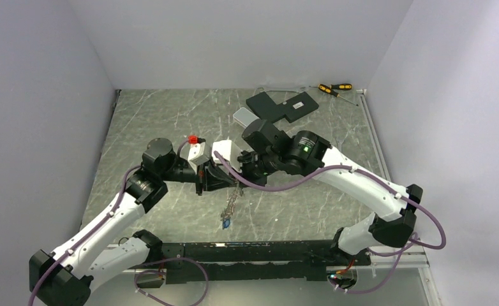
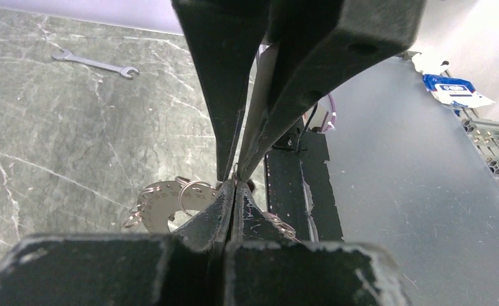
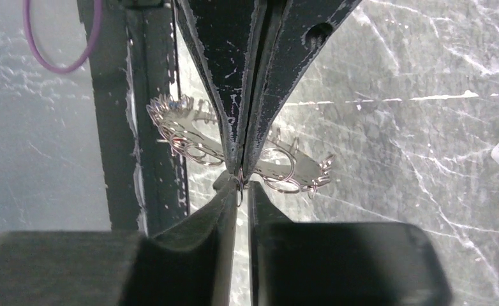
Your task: Put the keys on the keyring
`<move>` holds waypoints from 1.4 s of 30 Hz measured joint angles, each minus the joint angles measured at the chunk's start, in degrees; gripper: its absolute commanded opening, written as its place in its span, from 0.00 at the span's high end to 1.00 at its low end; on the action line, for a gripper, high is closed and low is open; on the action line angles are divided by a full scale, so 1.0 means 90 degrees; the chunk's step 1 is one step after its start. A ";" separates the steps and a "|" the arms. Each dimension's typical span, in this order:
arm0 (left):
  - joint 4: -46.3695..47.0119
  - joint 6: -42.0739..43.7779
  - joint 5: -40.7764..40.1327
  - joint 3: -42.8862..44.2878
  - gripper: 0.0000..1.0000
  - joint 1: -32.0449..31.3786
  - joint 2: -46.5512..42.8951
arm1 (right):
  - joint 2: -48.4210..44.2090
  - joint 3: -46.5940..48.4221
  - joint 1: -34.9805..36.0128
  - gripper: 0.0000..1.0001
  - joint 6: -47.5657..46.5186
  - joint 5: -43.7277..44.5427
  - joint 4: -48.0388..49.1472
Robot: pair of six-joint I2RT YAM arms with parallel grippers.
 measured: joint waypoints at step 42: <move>0.4983 -0.3225 -0.1073 -0.1889 1.00 0.0391 -0.1134 | -0.2948 -0.4456 -0.1042 0.42 0.3179 -0.2348 0.7167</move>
